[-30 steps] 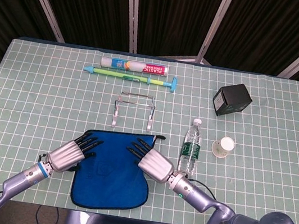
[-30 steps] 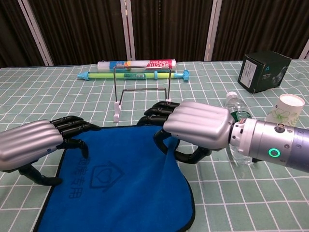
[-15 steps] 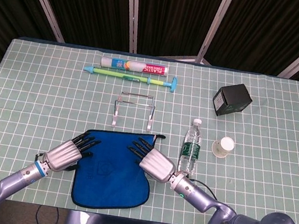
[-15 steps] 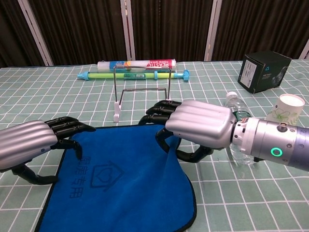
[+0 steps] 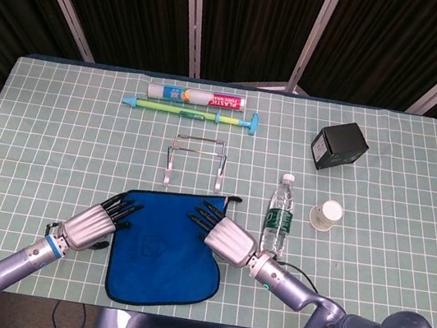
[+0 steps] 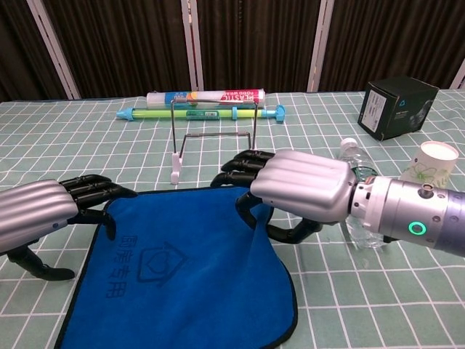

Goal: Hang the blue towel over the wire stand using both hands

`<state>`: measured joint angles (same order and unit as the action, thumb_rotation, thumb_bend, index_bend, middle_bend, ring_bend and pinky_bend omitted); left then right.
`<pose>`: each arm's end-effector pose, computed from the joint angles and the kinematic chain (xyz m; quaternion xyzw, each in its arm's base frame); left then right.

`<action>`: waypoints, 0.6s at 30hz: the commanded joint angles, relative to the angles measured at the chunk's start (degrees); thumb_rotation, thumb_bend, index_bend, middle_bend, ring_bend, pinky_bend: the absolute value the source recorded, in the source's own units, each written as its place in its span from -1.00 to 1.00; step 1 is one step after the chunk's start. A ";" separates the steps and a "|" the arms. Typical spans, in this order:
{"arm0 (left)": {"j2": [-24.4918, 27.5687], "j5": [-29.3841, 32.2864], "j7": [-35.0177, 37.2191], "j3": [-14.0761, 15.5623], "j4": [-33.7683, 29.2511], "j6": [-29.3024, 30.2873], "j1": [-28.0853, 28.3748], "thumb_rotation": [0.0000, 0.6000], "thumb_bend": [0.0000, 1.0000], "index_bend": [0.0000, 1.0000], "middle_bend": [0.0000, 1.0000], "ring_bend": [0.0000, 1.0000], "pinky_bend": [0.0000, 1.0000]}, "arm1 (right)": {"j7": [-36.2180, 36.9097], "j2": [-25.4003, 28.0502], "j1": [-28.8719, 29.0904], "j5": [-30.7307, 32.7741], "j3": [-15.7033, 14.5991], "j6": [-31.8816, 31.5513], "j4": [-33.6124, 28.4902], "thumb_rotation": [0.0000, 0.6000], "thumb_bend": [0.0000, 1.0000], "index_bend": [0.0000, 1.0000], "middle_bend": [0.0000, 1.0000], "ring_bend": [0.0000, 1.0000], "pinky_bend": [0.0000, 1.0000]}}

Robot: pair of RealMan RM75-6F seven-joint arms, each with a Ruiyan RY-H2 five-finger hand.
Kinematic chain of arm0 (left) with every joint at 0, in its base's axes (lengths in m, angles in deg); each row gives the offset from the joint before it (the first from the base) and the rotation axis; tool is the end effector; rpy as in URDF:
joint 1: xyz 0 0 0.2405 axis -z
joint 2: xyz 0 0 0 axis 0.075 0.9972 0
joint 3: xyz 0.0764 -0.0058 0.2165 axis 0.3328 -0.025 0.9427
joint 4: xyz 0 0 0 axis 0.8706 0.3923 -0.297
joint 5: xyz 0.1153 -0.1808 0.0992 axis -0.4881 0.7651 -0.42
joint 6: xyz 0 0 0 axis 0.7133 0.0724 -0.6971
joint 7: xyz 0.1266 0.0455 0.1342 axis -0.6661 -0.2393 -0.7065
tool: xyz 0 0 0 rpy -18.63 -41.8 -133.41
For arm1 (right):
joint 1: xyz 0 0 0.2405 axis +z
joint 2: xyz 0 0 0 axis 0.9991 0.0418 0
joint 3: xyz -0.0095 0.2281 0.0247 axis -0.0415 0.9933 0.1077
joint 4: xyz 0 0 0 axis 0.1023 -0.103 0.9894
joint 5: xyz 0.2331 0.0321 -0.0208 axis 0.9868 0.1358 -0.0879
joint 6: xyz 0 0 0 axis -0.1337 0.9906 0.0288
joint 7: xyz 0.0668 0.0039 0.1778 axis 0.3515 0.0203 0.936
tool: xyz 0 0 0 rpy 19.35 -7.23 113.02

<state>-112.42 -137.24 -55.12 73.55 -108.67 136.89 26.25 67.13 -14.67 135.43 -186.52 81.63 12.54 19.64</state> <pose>-0.2354 0.2805 -0.0712 -0.8592 -0.1982 -0.3528 0.3131 -0.0798 -0.3103 -0.1231 0.8708 -0.1102 0.4070 0.2527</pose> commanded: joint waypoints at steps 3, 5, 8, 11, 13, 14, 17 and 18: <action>0.08 0.00 -0.55 0.46 0.22 -0.17 0.01 1.00 -0.72 -0.28 -1.00 -1.00 -1.00 | -0.38 0.15 -0.08 -0.16 -0.11 -0.07 -0.34 1.00 -0.01 0.27 -0.84 -1.00 -1.00; -0.02 0.06 -0.71 0.44 0.23 -0.01 -0.06 1.00 -0.72 -0.28 -1.00 -1.00 -1.00 | -0.56 0.23 -0.04 -0.24 -0.12 -0.05 -0.50 1.00 -0.01 0.27 -0.84 -1.00 -1.00; -0.34 0.38 -0.66 0.21 0.20 0.03 -0.06 1.00 -0.72 -0.27 -1.00 -1.00 -1.00 | -0.62 0.29 -0.06 -0.18 -0.06 -0.02 -0.79 1.00 -0.01 0.27 -0.84 -1.00 -1.00; -0.93 0.45 -1.26 -0.24 0.52 -0.05 0.35 1.00 -0.72 -0.27 -1.00 -1.00 -1.00 | -0.81 0.41 -0.14 -0.26 -0.11 -0.13 -1.06 1.00 -0.01 0.27 -0.84 -1.00 -1.00; -1.33 0.56 -1.44 -0.40 0.67 -0.31 0.60 1.00 -0.72 -0.27 -1.00 -1.00 -1.00 | -0.98 0.56 -0.20 -0.31 -0.17 -0.16 -1.19 1.00 -0.01 0.27 -0.84 -1.00 -1.00; -1.50 0.60 -1.53 -0.46 0.67 -0.45 0.71 1.00 -0.72 -0.27 -1.00 -1.00 -1.00 | -1.04 0.63 -0.24 -0.31 -0.19 -0.18 -1.23 1.00 -0.01 0.27 -0.84 -1.00 -1.00; -1.94 0.85 -1.62 -0.60 0.35 -0.97 1.01 1.00 -0.72 -0.27 -1.00 -1.00 -1.00 | -1.01 0.83 -0.34 -0.22 -0.16 -0.22 -1.45 1.00 -0.01 0.27 -0.84 -1.00 -1.00; -2.05 0.88 -1.75 -0.64 0.18 -1.14 1.17 1.00 -0.72 -0.27 -1.00 -1.00 -1.00 | -1.02 0.89 -0.37 -0.24 -0.18 -0.24 -1.51 1.00 -0.01 0.27 -0.84 -1.00 -1.00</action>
<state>-114.39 -136.40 -56.80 72.95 -108.39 135.84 27.33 66.12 -13.79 135.07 -186.75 81.46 12.30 18.14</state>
